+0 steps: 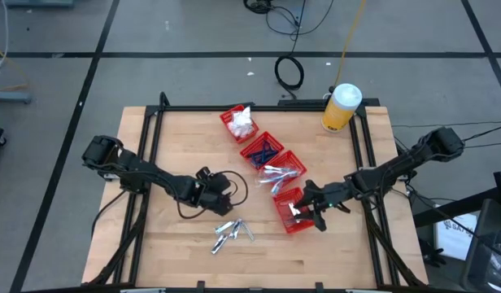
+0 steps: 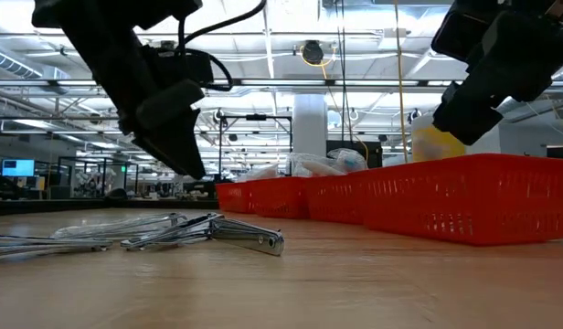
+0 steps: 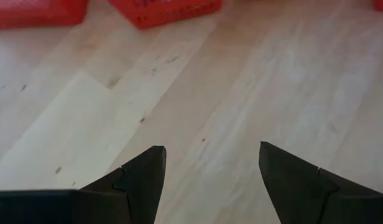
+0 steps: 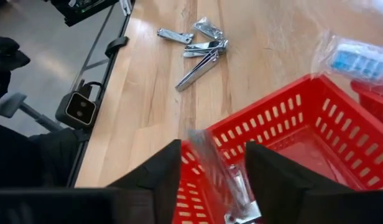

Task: Pick & Place Travel size toiletries
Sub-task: Put the nail cutter into the bottom red bin

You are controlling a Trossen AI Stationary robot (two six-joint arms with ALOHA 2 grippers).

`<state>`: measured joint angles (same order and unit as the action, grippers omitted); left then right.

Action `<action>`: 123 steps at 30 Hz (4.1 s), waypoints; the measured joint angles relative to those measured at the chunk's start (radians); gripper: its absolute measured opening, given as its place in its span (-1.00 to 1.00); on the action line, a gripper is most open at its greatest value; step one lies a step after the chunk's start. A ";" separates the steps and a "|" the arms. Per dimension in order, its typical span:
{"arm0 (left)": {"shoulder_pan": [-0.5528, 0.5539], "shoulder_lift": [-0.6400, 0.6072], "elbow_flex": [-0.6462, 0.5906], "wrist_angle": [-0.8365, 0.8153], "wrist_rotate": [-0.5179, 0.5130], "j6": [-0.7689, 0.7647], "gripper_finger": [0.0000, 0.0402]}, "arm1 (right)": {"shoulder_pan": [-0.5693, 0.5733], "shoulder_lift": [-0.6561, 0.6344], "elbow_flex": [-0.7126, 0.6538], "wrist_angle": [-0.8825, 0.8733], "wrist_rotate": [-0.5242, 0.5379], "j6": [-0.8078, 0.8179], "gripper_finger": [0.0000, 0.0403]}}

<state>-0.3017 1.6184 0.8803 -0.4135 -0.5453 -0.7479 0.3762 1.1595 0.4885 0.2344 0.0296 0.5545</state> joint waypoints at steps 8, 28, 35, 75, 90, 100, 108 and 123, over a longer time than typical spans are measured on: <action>0.000 0.000 0.000 0.030 0.075 0.059 0.28 | -0.035 0.000 0.000 0.006 0.003 -0.029 0.11; -0.198 0.004 0.000 0.139 0.315 -0.046 0.28 | -0.044 0.000 0.000 0.097 0.000 -0.204 0.08; -0.203 0.118 0.000 0.146 0.328 -0.093 0.28 | -0.044 0.000 -0.001 0.099 0.001 -0.208 0.06; -0.208 0.104 0.006 -0.291 0.422 -0.146 0.28 | -0.043 0.000 -0.001 0.089 -0.001 -0.201 0.05; -0.191 0.099 -0.041 -0.110 0.386 -0.068 -0.42 | -0.043 0.000 -0.001 0.087 -0.001 -0.208 0.05; -0.189 0.095 -0.085 0.031 0.297 -0.026 -0.94 | -0.043 0.000 -0.001 0.085 -0.001 -0.208 0.05; -0.218 -0.019 -0.044 0.010 0.147 0.101 -0.98 | -0.043 0.000 -0.001 0.094 0.005 -0.208 0.05; -0.165 -0.102 -0.039 0.678 -0.154 0.784 -1.00 | -0.054 0.011 -0.002 0.424 0.232 -0.438 0.05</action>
<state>-0.4663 1.5169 0.8413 0.2647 -0.6996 0.0364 0.3223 1.1703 0.4866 0.6587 0.2611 0.1161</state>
